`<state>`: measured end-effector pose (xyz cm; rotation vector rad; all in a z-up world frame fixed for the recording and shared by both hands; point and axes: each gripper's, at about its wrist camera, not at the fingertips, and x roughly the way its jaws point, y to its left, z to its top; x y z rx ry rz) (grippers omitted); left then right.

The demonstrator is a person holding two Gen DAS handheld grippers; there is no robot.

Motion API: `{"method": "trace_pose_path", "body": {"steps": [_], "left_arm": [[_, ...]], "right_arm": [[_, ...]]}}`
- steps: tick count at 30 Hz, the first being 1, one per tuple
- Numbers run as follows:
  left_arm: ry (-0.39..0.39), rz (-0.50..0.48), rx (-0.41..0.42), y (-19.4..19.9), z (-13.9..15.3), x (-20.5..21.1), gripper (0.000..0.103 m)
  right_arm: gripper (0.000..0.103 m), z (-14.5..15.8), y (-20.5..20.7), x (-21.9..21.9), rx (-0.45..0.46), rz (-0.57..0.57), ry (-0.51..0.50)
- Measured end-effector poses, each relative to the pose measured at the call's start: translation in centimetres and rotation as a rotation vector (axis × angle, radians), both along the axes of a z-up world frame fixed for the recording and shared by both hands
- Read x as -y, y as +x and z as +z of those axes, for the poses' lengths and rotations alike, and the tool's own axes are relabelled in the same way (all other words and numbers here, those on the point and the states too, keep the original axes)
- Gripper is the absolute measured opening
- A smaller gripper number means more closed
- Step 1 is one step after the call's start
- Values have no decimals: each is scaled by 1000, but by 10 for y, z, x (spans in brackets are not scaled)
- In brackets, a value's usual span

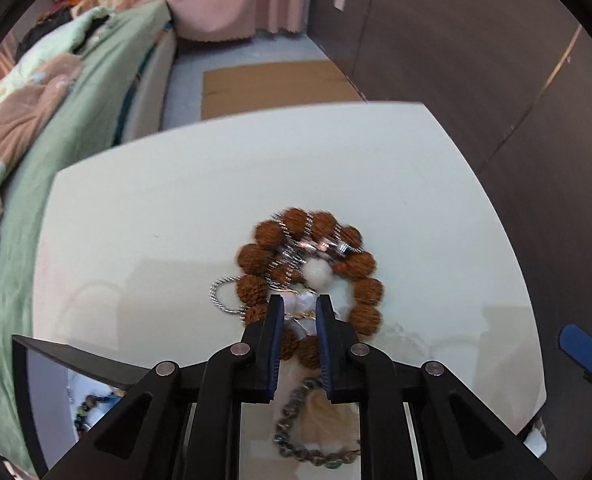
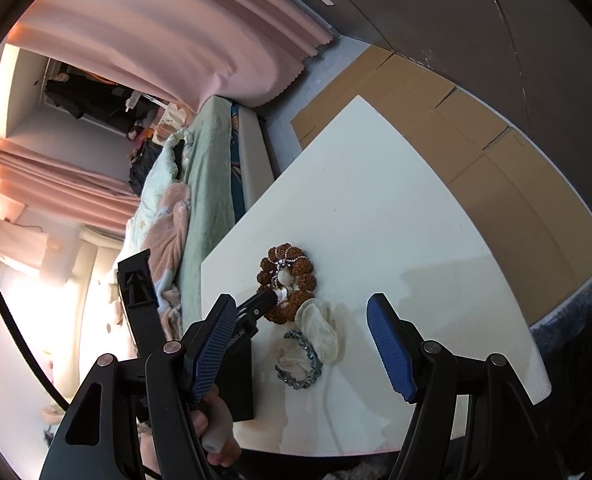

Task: Organize jewelry

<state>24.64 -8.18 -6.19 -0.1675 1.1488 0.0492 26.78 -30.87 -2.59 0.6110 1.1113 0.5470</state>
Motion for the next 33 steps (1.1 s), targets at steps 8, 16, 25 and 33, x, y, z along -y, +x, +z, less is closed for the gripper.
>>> {"method": "trace_pose_path", "body": {"steps": [8, 16, 25, 33], "left_arm": [[-77, -26, 12, -5, 7, -5, 0], [-120, -35, 234, -31, 97, -21, 0], [-151, -92, 103, -25, 80, -10, 0], [-140, -77, -6, -17, 47, -2, 45]], "right_arm": [[68, -4, 5, -3, -19, -8, -18], [68, -4, 5, -11, -12, 9, -28], [68, -5, 4, -14, -16, 10, -39], [68, -5, 2, -6, -19, -13, -38]]}}
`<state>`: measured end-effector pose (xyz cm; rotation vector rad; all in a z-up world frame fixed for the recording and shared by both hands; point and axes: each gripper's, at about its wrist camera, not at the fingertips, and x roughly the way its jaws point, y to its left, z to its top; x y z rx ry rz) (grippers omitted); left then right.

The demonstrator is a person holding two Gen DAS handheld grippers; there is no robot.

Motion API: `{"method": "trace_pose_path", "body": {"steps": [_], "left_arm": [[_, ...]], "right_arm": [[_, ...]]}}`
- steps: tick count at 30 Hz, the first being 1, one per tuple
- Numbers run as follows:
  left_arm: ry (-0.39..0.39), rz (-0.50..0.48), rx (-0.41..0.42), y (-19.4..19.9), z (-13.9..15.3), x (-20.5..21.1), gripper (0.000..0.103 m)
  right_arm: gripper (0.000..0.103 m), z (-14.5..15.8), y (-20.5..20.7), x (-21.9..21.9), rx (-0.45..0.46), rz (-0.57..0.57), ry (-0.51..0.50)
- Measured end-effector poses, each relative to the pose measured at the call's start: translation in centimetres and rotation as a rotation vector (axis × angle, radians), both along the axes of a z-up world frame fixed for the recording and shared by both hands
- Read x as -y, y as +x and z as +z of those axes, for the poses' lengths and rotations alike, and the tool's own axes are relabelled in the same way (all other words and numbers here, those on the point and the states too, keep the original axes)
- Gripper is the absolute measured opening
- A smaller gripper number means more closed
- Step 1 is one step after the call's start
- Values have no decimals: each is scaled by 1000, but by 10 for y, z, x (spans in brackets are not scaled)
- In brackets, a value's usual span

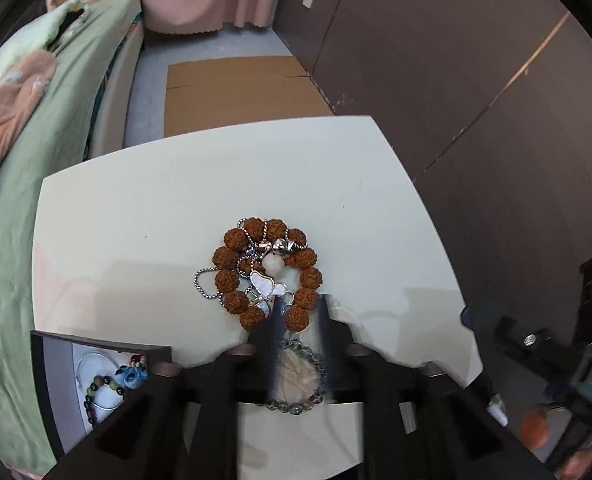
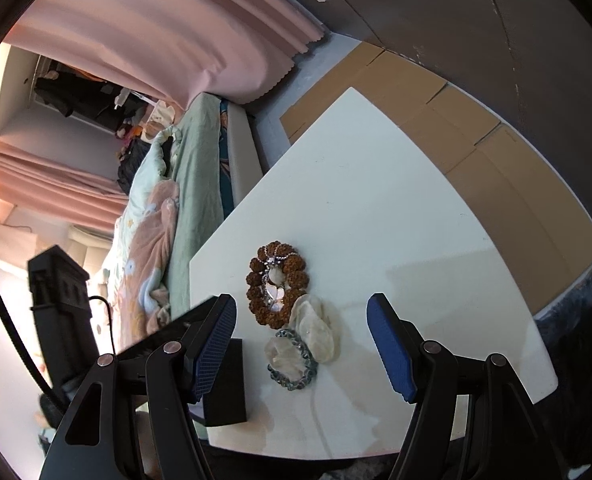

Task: Organize jewelry

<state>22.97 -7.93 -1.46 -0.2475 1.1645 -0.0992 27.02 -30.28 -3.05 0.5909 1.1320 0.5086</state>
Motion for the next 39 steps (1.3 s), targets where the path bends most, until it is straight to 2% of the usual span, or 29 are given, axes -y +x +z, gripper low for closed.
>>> {"method": "trace_pose_path", "body": {"steps": [1, 4, 7, 8, 10, 12, 14, 21, 26, 31, 32, 35, 36, 39], "left_arm": [[-7, 2, -3, 0, -3, -2, 62], [-7, 23, -18, 2, -11, -3, 64], [38, 34, -19, 2, -17, -1, 63], [52, 35, -18, 2, -20, 0, 61], [74, 35, -30, 2, -26, 1, 40], [86, 42, -65, 5, -36, 0, 32], [120, 63, -73, 6, -42, -2, 31], [125, 92, -93, 13, -49, -12, 31], [53, 118, -116, 17, -55, -26, 33], [43, 127, -124, 20, -60, -23, 32], [22, 130, -121, 18, -59, -24, 31], [-18, 123, -64, 11, -43, -26, 30], [-10, 116, -31, 8, -31, -25, 20], [-24, 88, 37, 5, 2, -25, 20]], "right_arm": [[68, 0, 0, 1, 1, -2, 0], [68, 1, 1, 2, 2, -4, 5], [68, 1, 0, 0, 3, 2, 7], [68, 2, 0, -1, 4, 7, 8], [68, 2, -1, -2, 8, 14, 9], [68, 2, -1, -1, 8, 15, 9], [68, 3, -1, -1, 7, 13, 10], [68, 3, -2, -3, 2, 6, 7], [68, 2, 0, -9, -5, 13, -3], [68, 2, -2, -12, -2, 16, -12], [68, 2, -1, -12, -3, 15, -15], [68, 0, -2, -11, -12, 9, -12], [68, -1, -2, -12, -14, 6, -11], [68, -1, -2, -10, -16, 0, -10]]}}
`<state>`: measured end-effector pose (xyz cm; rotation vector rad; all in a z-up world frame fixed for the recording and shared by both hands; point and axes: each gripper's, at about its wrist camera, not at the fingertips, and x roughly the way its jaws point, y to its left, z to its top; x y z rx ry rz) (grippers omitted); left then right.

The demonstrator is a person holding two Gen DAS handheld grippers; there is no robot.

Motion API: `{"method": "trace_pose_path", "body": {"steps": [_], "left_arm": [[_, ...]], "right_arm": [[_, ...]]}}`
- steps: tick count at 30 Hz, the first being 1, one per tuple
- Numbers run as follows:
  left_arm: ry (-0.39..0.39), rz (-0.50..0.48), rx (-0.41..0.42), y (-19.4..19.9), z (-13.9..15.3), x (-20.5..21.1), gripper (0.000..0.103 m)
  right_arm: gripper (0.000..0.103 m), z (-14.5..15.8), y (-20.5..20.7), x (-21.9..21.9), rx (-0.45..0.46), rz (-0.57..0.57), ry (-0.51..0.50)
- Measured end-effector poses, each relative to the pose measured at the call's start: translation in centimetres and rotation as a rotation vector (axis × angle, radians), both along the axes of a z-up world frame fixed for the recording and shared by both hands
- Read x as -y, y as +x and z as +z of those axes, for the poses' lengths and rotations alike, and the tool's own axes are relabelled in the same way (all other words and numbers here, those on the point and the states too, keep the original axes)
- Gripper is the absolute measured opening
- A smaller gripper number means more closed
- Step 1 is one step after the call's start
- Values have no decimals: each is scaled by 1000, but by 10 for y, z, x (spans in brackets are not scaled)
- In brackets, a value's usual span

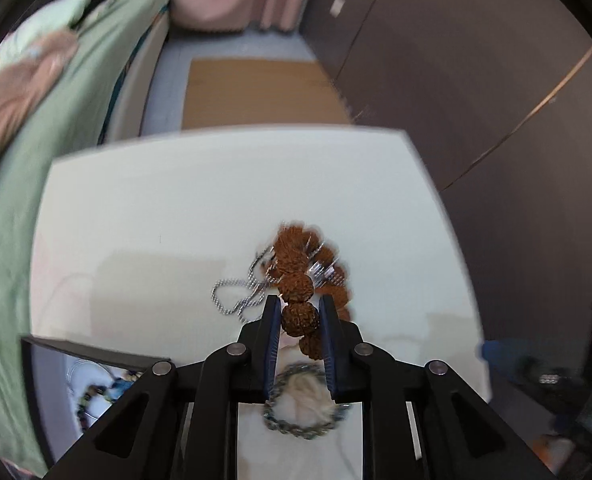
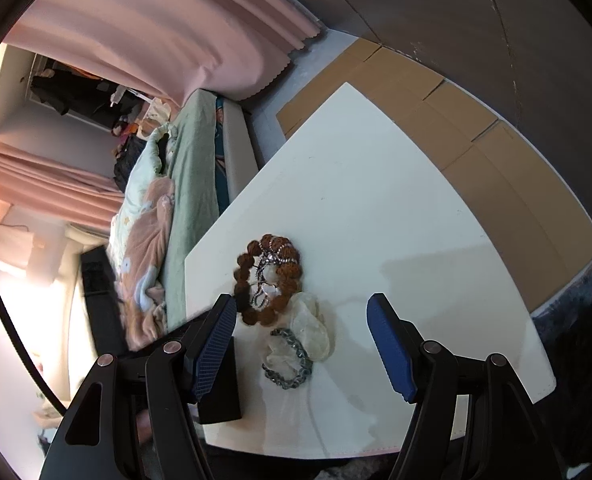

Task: Organize jewelry

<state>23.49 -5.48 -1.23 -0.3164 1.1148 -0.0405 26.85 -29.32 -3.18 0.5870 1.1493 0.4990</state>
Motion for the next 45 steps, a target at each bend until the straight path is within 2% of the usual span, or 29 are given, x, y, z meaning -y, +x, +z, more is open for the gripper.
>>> {"method": "trace_pose_path", "body": {"steps": [5, 18, 24, 30, 39, 40, 41, 42, 43, 44, 45], "left_arm": [[-22, -11, 95, -8, 45, -7, 20], [-26, -47, 273, -32, 116, -7, 20], [-17, -44, 341, -47, 145, -12, 20], [-58, -38, 375, -62, 164, -23, 20], [-110, -31, 429, -89, 192, -41, 20], [-105, -25, 440, -93, 195, -44, 20], [-99, -18, 450, -97, 198, -47, 20], [-95, -12, 457, -100, 201, -50, 20], [-89, -1, 464, -104, 203, -55, 20], [-81, 12, 472, -107, 205, -60, 20], [-75, 23, 477, -110, 207, -65, 20]], "right_arm": [[68, -1, 1, 1, -4, -9, 4], [68, -4, 2, -8, -9, 1, -6], [68, -6, 0, -50, -14, 77, -6], [68, -7, -1, -83, -5, 138, 1], [68, 1, -8, -115, 84, 142, 45], [66, 2, -9, -115, 94, 140, 47], [52, 4, -10, -116, 114, 132, 50], [33, 5, -11, -117, 130, 132, 62], [23, 6, -12, -120, 132, 137, 74], [9, 5, -11, -121, 129, 141, 88], [6, 3, -11, -121, 122, 139, 109]]}}
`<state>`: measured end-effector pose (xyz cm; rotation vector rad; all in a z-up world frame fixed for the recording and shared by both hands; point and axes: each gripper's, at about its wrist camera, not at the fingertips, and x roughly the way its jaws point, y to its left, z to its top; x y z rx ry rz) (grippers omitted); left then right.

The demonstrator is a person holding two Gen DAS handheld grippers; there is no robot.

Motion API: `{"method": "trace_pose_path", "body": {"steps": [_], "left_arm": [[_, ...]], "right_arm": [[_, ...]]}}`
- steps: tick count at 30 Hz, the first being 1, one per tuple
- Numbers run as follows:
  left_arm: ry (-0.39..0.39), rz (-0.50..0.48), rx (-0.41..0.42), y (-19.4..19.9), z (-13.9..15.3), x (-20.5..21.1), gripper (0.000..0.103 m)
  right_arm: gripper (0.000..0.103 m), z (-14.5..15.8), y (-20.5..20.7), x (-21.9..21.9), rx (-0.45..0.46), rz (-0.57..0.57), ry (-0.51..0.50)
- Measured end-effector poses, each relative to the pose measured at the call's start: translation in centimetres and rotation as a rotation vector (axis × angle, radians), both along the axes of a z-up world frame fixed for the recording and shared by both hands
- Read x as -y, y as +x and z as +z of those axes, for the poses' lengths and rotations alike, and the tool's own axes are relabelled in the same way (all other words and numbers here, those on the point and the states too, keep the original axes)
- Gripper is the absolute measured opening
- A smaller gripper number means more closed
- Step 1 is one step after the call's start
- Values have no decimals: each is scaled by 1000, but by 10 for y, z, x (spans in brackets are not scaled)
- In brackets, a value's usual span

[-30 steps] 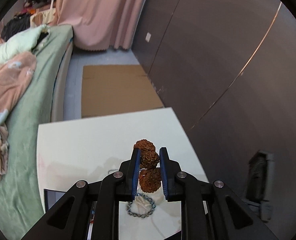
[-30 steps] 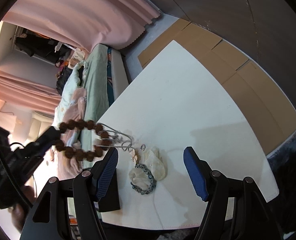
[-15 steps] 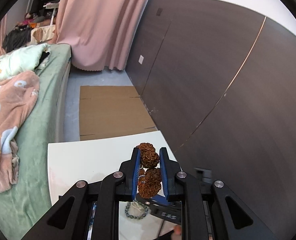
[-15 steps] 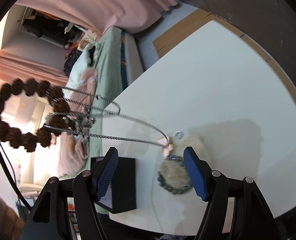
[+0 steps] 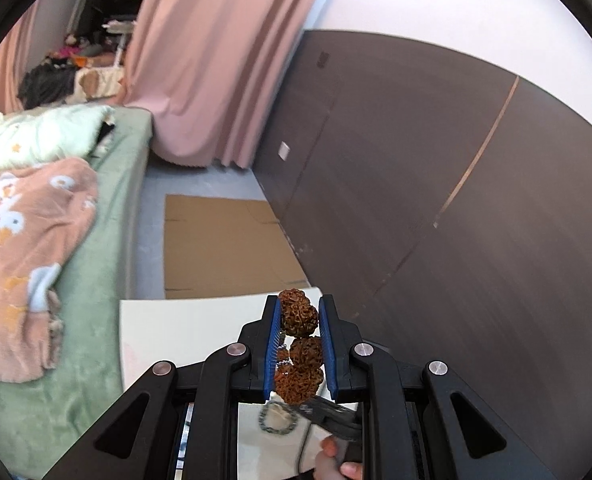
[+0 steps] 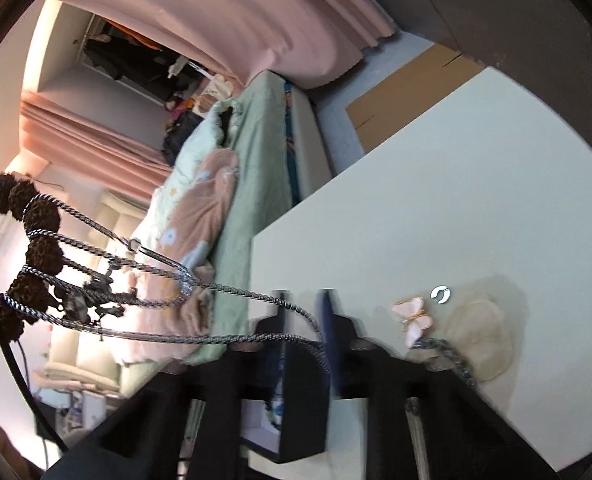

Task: Organize jewelry
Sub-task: 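Carry the brown bead bracelet over the black box and open the left gripper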

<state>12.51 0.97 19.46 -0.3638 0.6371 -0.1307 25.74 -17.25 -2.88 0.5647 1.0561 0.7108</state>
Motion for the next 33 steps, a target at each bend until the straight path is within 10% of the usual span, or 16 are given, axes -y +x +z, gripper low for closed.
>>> {"method": "trace_pose_path", "body": {"steps": [9, 22, 33], "left_arm": [[-3, 130, -34, -24, -21, -55, 20], [-85, 90, -276, -7, -137, -59, 20], [-180, 150, -365, 4, -186, -83, 20]], "right_arm": [[5, 15, -10, 3, 63, -8, 120], [5, 42, -44, -31, 192, 169, 273], [7, 35, -51, -66, 143, 305, 197]]}}
